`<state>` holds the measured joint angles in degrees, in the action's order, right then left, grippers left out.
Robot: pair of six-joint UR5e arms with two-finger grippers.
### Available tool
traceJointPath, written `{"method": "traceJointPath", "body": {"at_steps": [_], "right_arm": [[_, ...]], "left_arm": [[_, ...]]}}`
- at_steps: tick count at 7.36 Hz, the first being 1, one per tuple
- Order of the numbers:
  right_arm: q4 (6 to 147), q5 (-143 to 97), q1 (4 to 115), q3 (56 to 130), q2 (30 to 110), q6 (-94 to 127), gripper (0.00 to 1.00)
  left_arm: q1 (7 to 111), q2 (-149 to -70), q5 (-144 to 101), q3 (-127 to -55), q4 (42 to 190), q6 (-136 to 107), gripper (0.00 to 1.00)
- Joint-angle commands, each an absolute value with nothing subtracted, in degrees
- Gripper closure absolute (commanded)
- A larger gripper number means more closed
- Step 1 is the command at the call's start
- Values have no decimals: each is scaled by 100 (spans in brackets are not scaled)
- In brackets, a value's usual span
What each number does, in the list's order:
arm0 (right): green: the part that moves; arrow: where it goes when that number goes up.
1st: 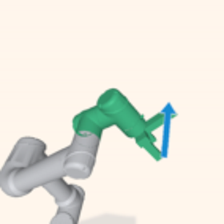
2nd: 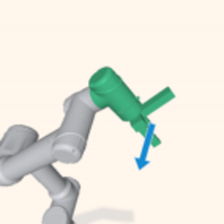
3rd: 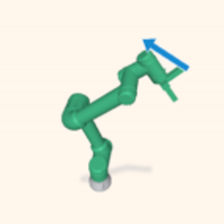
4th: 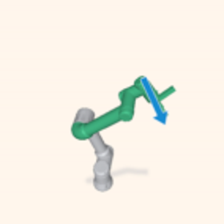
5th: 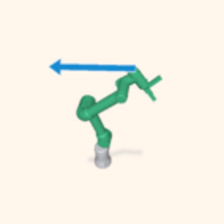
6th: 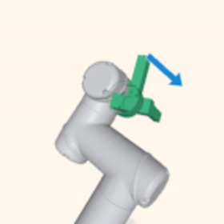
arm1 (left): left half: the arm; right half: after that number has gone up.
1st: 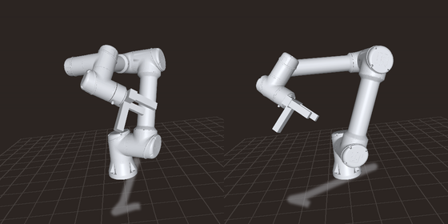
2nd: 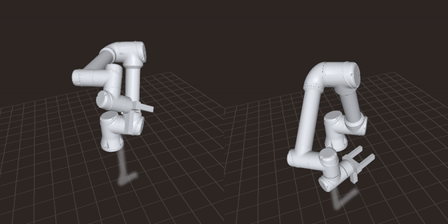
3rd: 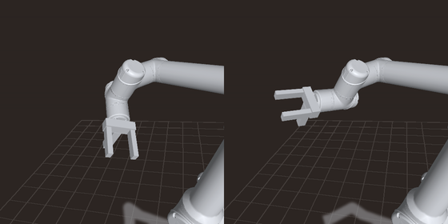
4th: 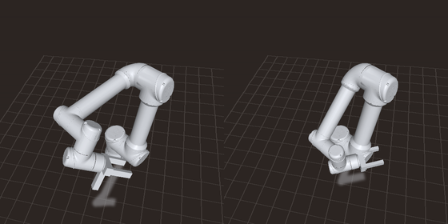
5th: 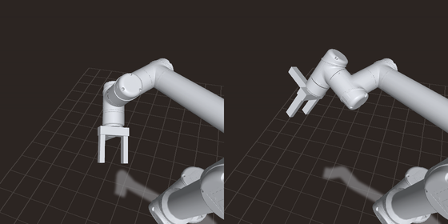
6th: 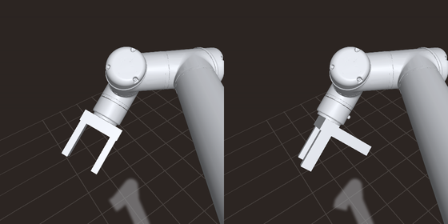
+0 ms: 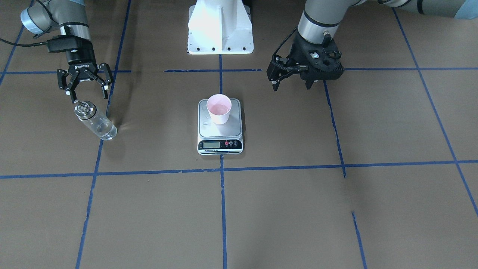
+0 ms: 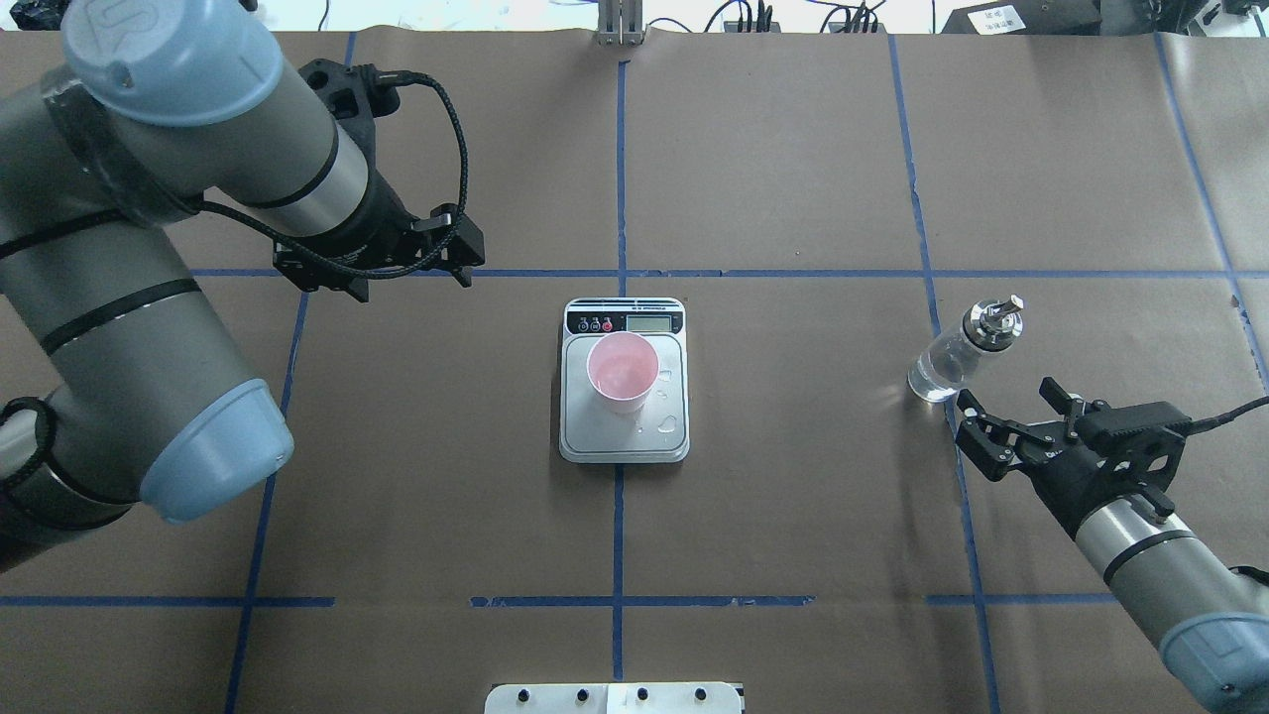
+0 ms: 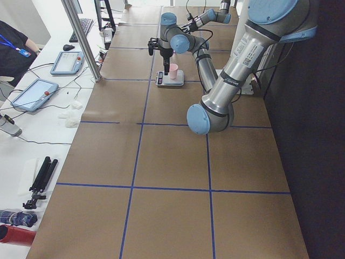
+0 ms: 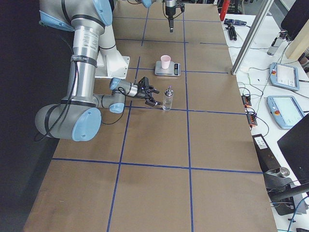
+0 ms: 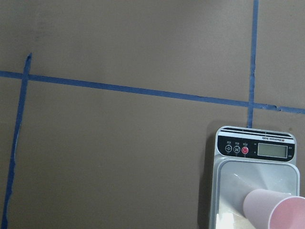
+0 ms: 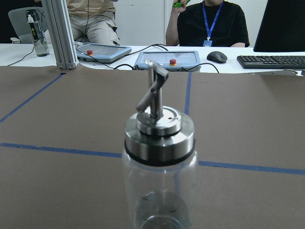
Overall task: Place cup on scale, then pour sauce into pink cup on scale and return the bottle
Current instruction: 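Release the cup and lift the left gripper while the right closes on the bottle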
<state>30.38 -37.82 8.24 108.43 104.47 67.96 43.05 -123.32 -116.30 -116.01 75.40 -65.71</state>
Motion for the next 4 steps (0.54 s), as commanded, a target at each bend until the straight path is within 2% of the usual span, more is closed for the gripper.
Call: {"method": "traceJointPath", "body": {"at_steps": [1,4], "right_arm": [[3041,-3700,800,10514,10039,6724,0],[3006,-3561,835,10258,10072,6671,0]], "left_arm": [[4411,-12008,-11619,-11724,7532,-5859,0],[4684,-11602,-11619,-11900,7532,-5169,0]]}}
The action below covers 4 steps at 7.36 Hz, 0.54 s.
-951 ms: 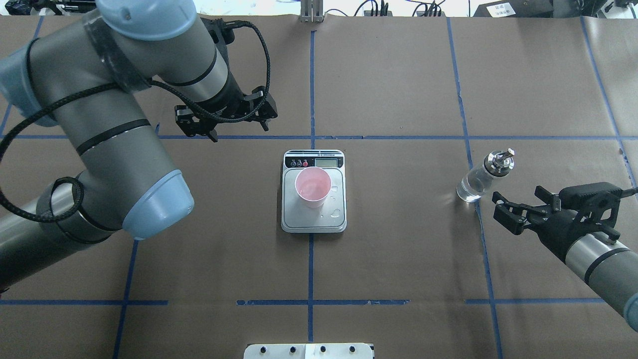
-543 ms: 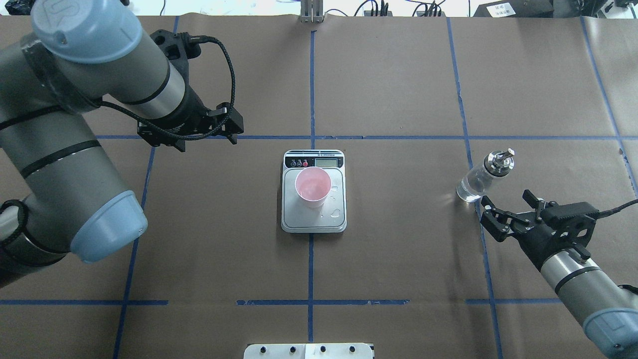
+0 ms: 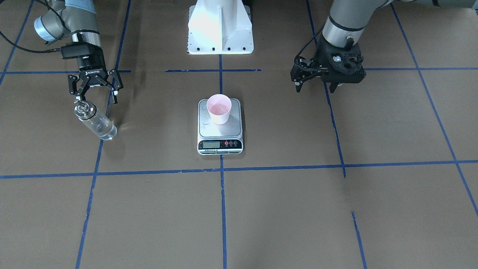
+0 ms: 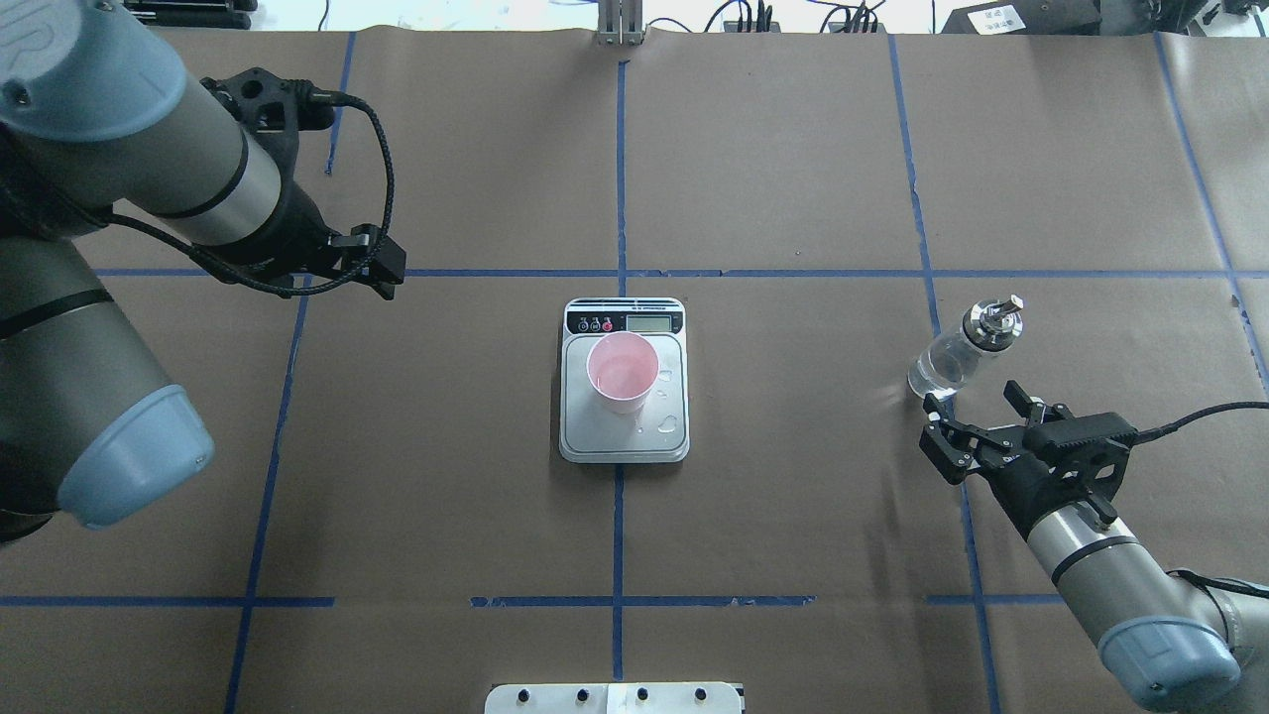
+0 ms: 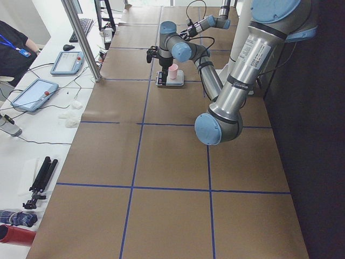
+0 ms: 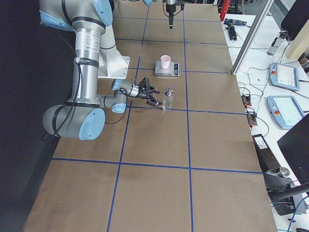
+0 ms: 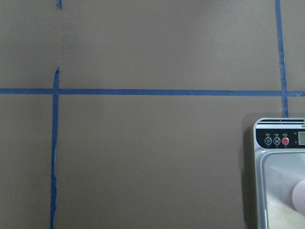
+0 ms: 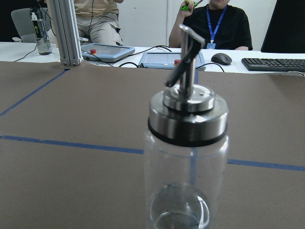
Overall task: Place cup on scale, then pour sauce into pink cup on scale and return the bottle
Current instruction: 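Lift the glass sauce bottle with the right gripper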
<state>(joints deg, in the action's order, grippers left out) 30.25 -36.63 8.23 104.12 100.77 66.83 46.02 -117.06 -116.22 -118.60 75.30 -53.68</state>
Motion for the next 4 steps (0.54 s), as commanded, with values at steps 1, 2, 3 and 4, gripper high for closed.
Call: {"method": "traceJointPath", "body": {"at_steps": [1,2,3,4], "right_arm": [[3006,-3542,852,10170,10064,6671,0],[3006,-3542,957,10099,10037,6619,0],[3006,-3542,1028,10099,9959,6592,0],[3015,-3559,1115,10090,9854,6548,0]], "left_arm": [[4693,-11602,-11619,-11892,7532,-5133,0],[4702,-11593,-11619,-11883,7532,-5115,0],[4702,-11593,-11619,-11883,7532,-5115,0],[4746,-11593,-11619,-11874,7532,-5115,0]]}}
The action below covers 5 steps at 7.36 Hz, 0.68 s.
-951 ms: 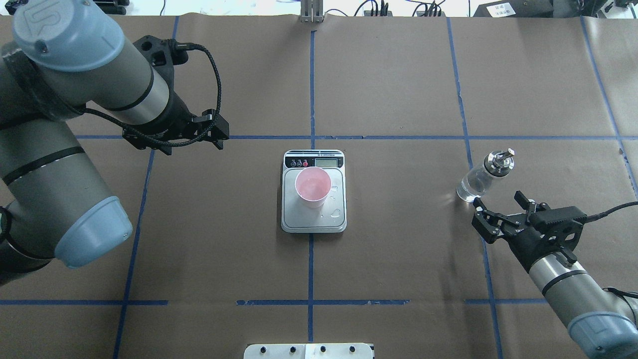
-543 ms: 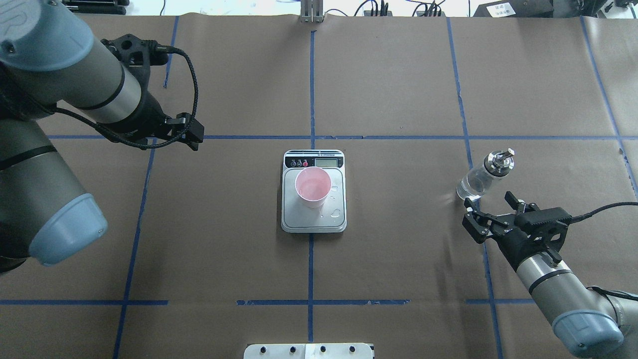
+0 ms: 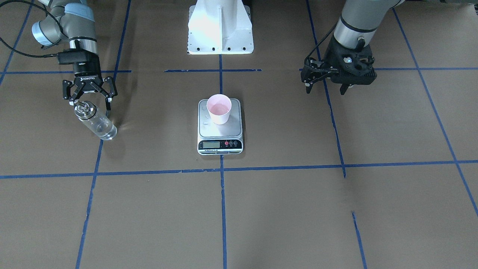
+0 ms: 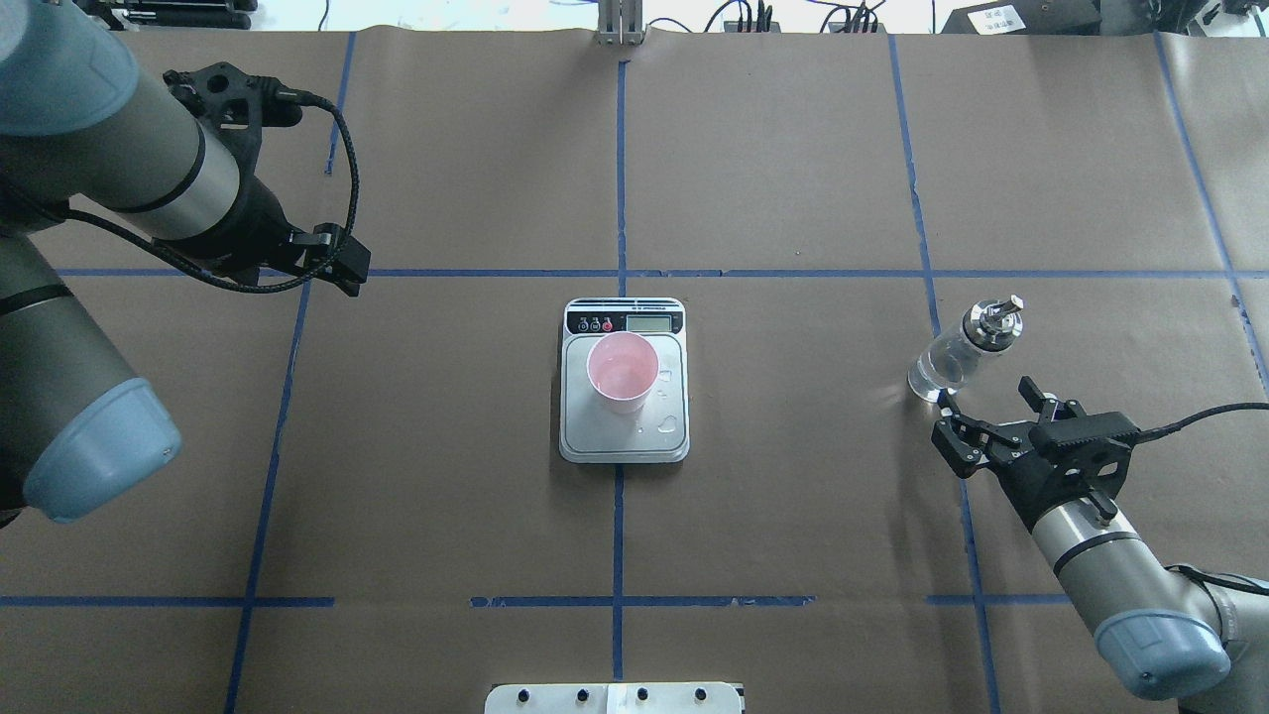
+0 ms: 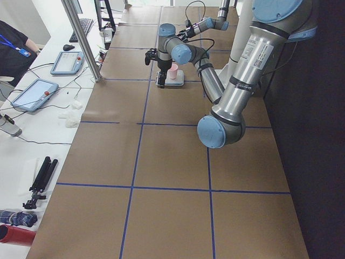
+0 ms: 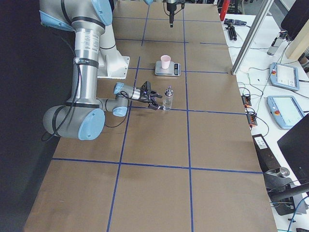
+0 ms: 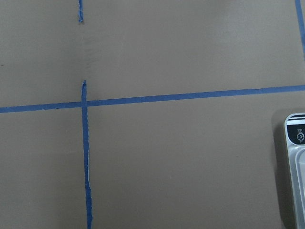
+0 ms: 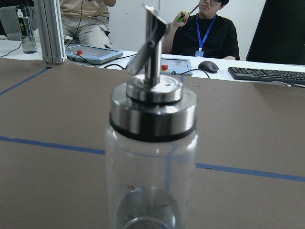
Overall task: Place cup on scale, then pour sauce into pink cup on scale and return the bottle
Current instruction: 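Lift the glass sauce bottle with the right gripper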
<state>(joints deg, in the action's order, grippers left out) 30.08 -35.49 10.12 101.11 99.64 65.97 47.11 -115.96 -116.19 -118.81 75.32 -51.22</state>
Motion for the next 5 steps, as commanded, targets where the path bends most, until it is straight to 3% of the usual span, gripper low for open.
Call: {"method": "traceJointPath", "body": {"at_steps": [1,5], "right_arm": [[3015,-3577,1151,10081,9844,6548,0],[3015,-3603,1326,9730,9458,6496,0]], "left_arm": [[4772,-11593,-11619,-11865,7532,-5115,0],[4808,-11593,-11619,-11839,7523,-5115,0]]}}
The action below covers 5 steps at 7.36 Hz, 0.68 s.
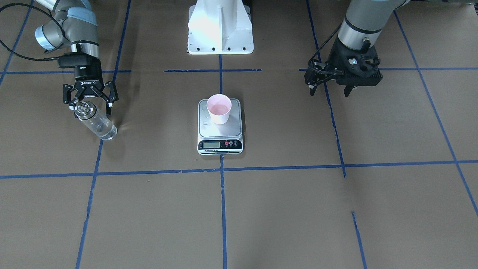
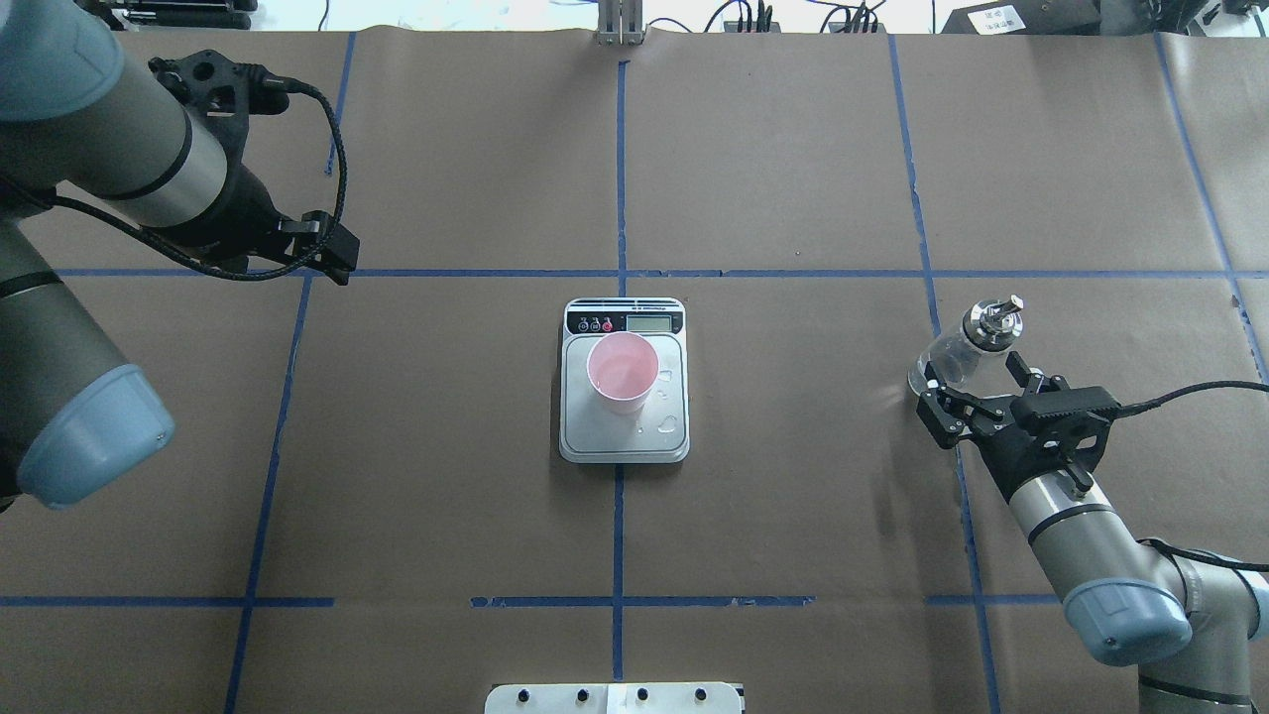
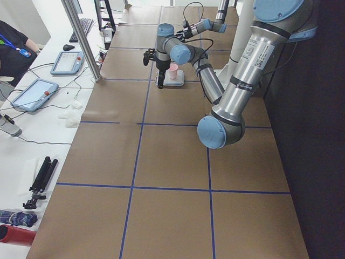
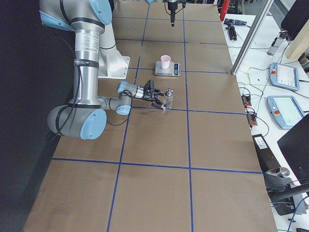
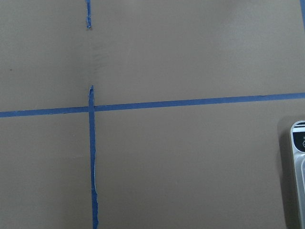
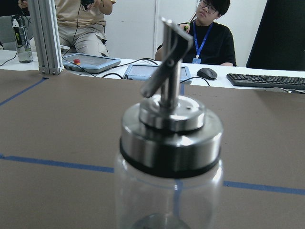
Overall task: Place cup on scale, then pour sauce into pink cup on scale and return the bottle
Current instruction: 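Lift the glass sauce bottle with the right gripper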
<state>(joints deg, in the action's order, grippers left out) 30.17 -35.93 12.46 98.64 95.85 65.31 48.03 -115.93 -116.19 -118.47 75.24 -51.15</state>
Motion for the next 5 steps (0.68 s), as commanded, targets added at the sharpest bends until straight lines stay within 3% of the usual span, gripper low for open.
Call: {"method": "traceJointPath", "body": {"at_steps": [1,2,3,4,5], "right_arm": [[3015,-3604,1397,9686,9405,6452,0],[3023,-3612,1441,9659,9361,6442,1],[3023,-3621,1468,9659,9343,6460,16],[3006,-3795,1598,9668,9238,6451,65],[2997,-4084,1765,9711,9229,6382,100]], "left_arm": [[4808,-11593,-11619,-11839,7523,-5115,0],[4808,-11593,-11628,-11839,7523,-5115,0],[4808,-11593,-11628,-11839,7523,-5115,0],[4816,-11593,-11628,-11848,7523,-5124,0],[4816,-11601,-11637,-11856,7523,-5141,0]]}}
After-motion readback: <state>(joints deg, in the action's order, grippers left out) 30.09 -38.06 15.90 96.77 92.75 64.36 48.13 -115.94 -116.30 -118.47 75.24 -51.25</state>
